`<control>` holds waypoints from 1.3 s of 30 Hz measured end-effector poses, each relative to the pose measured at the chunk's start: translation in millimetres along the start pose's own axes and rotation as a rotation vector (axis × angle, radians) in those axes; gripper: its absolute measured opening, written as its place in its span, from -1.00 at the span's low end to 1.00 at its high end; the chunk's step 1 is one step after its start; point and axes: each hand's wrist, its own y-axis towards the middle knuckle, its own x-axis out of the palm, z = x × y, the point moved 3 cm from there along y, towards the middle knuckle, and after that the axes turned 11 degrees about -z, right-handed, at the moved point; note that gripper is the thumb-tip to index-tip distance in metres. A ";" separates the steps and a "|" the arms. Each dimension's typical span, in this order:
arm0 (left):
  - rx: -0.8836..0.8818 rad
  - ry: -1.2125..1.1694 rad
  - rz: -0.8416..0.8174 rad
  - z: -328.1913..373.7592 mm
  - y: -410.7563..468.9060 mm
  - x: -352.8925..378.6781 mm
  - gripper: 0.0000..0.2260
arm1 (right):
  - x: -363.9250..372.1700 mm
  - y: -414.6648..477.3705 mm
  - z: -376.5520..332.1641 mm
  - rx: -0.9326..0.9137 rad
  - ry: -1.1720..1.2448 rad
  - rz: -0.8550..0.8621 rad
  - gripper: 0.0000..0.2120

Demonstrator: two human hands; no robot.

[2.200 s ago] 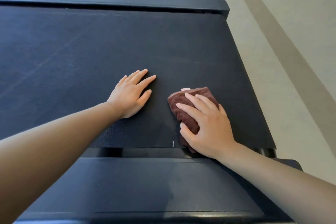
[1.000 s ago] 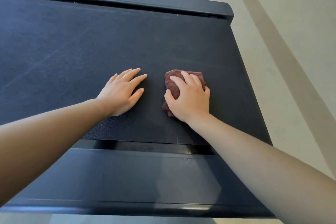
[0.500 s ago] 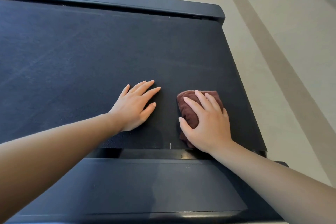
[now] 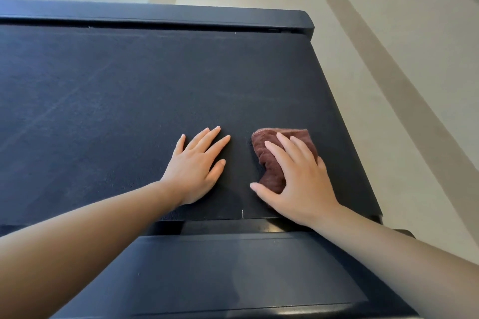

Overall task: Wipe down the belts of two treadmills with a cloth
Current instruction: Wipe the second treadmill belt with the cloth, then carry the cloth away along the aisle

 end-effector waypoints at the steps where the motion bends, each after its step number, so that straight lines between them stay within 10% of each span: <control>1: 0.001 0.002 0.012 -0.2 0.3 0.2 -0.53 | 0.4 -3.0 1.5 -0.014 -0.013 -0.010 -0.21; 15: 0.008 -0.051 0.005 3.2 9.7 -9.7 -0.54 | -7.6 34.4 11.5 -0.061 0.146 0.190 -0.60; 22: -0.113 -0.035 -0.344 60.2 -5.4 -76.8 -0.53 | -58.4 -9.3 8.6 0.172 0.237 -0.043 -0.65; 27: -0.017 0.038 -0.538 140.6 -43.8 -215.6 -0.53 | -194.4 -65.7 -20.1 0.279 0.452 -0.094 -0.72; 39: 0.124 -0.080 -0.414 406.8 -125.3 -576.9 -0.57 | -651.1 -219.0 -44.9 0.371 0.447 0.141 -0.60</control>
